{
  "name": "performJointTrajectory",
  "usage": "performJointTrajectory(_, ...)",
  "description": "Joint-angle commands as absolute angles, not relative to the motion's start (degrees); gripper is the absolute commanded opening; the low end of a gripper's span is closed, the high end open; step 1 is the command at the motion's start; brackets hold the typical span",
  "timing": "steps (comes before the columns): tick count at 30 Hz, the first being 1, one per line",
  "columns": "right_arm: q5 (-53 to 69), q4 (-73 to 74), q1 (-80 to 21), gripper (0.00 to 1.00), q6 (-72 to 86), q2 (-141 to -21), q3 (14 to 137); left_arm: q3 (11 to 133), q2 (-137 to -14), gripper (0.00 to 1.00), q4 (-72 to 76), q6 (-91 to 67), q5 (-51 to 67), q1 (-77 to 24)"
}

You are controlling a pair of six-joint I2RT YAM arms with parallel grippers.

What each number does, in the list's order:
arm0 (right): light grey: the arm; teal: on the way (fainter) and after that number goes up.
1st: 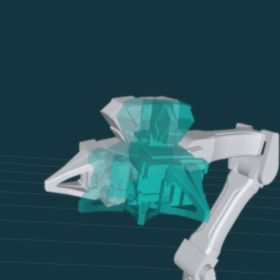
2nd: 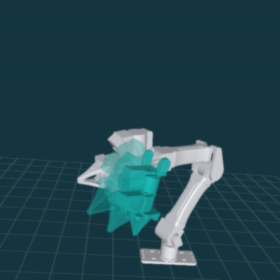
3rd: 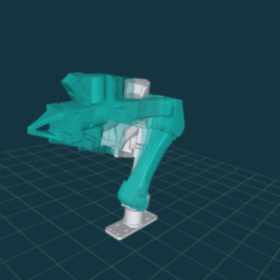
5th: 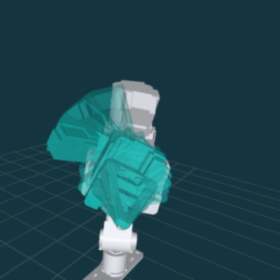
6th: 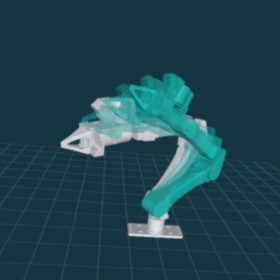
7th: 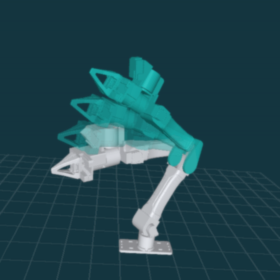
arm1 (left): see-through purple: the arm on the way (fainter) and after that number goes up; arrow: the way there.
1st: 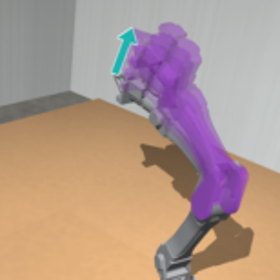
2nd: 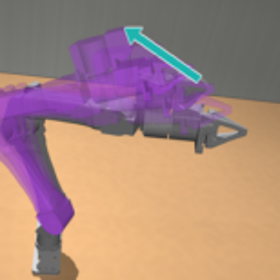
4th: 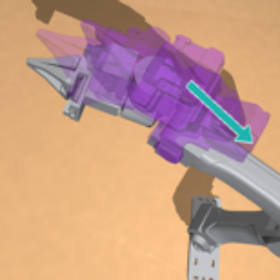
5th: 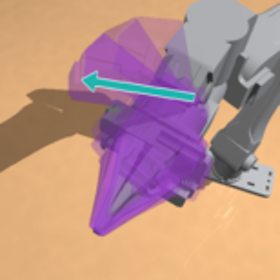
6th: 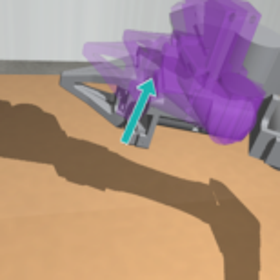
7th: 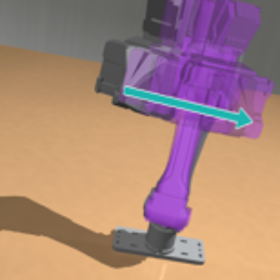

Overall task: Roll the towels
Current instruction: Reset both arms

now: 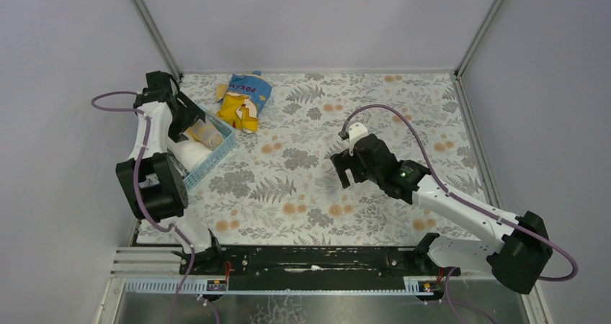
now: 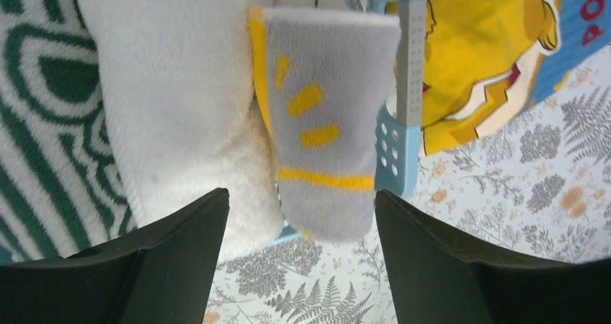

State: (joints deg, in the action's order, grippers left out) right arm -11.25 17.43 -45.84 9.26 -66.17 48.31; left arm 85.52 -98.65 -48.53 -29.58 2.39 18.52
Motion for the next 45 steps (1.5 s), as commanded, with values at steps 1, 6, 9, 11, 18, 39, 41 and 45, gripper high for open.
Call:
performJointTrajectory(1, -21.6, 18.0, -46.1, 0.96, 10.0, -62.2, 51.1, 81.1, -88.8, 0.76, -47.9, -27.3, 5.0, 18.1)
performJointTrajectory(6, -34.6, 20.4, -46.1, 1.0, 12.2, -56.9, 51.2, 70.9, -72.2, 0.89, -42.7, -26.1, 7.6, 16.1)
performJointTrajectory(9, -40.9, 22.0, -46.1, 0.99, 13.6, -52.0, 50.2, 66.0, -62.6, 0.97, -40.3, -25.4, 6.7, 13.1)
performJointTrajectory(11, -43.8, 23.5, -46.1, 0.99, 14.0, -48.5, 50.0, 63.9, -57.0, 1.0, -39.5, -25.2, 5.9, 11.1)
performJointTrajectory(18, -49.4, 29.4, -46.1, 0.99, 15.0, -37.4, 49.7, 60.3, -40.8, 1.0, -39.4, -21.7, -0.7, -1.8)
performJointTrajectory(39, -53.5, 27.6, -46.1, 0.99, 13.4, -23.1, 44.8, 48.9, -24.4, 1.0, -35.6, -25.9, -7.7, -5.7)
performJointTrajectory(41, -53.4, 27.8, -46.1, 0.99, 13.3, -23.4, 44.9, 48.7, -24.8, 1.0, -35.5, -26.0, -6.8, -5.6)
performJointTrajectory(45, -53.2, 27.9, -46.1, 0.99, 13.3, -23.6, 45.0, 48.4, -25.2, 1.0, -35.6, -25.8, -6.6, -5.7)
